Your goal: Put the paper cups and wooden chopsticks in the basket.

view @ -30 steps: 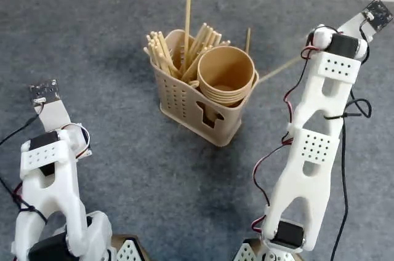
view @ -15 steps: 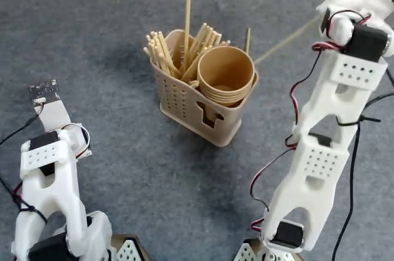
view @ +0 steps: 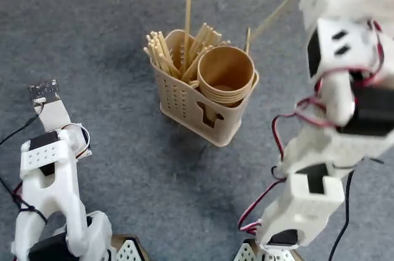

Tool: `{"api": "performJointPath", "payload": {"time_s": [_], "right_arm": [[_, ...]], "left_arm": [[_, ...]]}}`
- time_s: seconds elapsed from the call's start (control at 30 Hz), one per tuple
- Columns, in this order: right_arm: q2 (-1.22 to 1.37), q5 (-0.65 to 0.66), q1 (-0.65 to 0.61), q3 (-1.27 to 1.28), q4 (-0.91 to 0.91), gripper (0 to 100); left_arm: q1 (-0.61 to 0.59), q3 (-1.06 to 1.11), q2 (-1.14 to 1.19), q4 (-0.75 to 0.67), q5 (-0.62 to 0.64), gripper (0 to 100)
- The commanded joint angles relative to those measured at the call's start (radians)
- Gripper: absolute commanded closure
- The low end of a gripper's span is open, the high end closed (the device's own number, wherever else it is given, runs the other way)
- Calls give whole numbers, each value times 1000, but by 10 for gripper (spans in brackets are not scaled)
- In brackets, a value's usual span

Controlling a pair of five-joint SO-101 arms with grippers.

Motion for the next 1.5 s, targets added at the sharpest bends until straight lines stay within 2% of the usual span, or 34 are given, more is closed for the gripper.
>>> {"api": "performJointPath", "payload": {"time_s": [0.0,0.27,0.5,0.73,0.97,1.23,1.3,1.47], "right_arm": [[-105,58,-84,-82,-7,993],[-147,222,-389,-79,-31,993],[-105,327,-518,-44,-111,993],[68,353,-516,-38,-101,993],[231,353,-464,-39,-84,993],[300,351,-455,-39,-2,988],[298,345,-455,-39,12,961],[294,344,-452,-61,41,824]], "left_arm": [[-2,-1,-31,-12,3,993],[-4,-1,-31,-12,3,993],[-4,-1,-31,-12,3,993],[-4,-1,-31,-12,3,993],[-4,-1,-31,-12,3,993],[-4,-1,-31,-12,3,993],[-4,-1,-31,-12,3,993],[-4,-1,-31,-12,3,993]]}}
